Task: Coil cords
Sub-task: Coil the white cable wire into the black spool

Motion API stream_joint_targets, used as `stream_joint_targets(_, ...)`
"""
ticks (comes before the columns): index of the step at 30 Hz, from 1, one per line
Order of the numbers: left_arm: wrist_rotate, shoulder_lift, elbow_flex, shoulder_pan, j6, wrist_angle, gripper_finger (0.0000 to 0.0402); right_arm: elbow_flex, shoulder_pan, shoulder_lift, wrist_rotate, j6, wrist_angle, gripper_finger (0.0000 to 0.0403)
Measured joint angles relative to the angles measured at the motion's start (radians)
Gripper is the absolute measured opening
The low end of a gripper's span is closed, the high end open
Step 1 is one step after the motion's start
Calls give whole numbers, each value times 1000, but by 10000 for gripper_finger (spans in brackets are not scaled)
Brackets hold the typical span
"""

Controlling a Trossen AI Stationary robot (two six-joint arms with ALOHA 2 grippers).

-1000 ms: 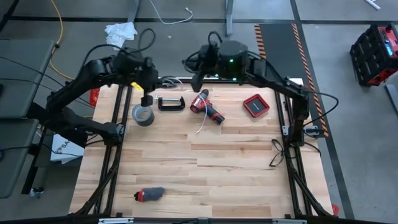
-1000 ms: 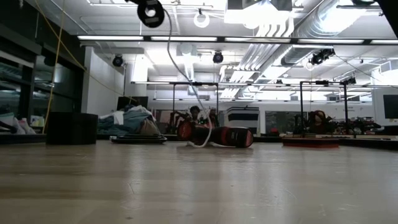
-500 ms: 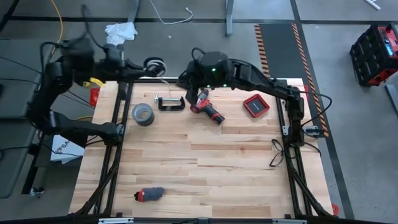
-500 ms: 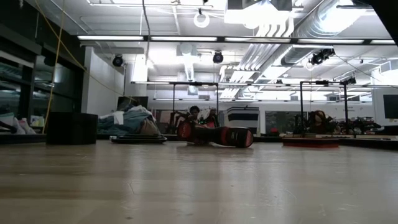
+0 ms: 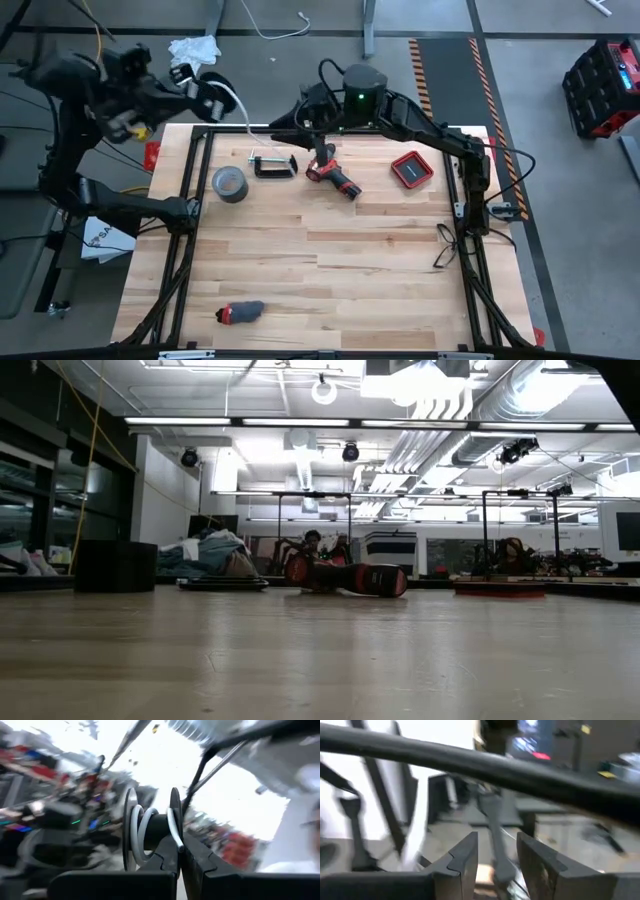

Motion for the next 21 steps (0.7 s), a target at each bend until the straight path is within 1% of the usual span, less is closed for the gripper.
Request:
stream_joint_targets(3, 24, 8, 0, 0, -127, 121, 0, 0, -7, 0, -104, 23, 86, 129)
stream_joint_targets(5, 24, 12, 0, 0, -188, 169, 0, 0, -8, 0, -139, 14, 130, 129)
stream_joint_targets(10, -22, 28, 0, 0, -261, 204, 0, 12, -26, 0, -147, -63, 153, 129)
stream_joint_targets(12, -30, 37, 0, 0, -276, 208, 0, 13, -46, -1, -138, -61, 181, 129)
stream_joint_targets(15, -33, 53, 0, -1, -287, 239, 0, 13, -69, -1, -172, 33, 266, 129)
stream_joint_targets(21, -35, 98, 0, -1, -303, 355, 0, 13, -78, -3, -349, 201, 504, 129)
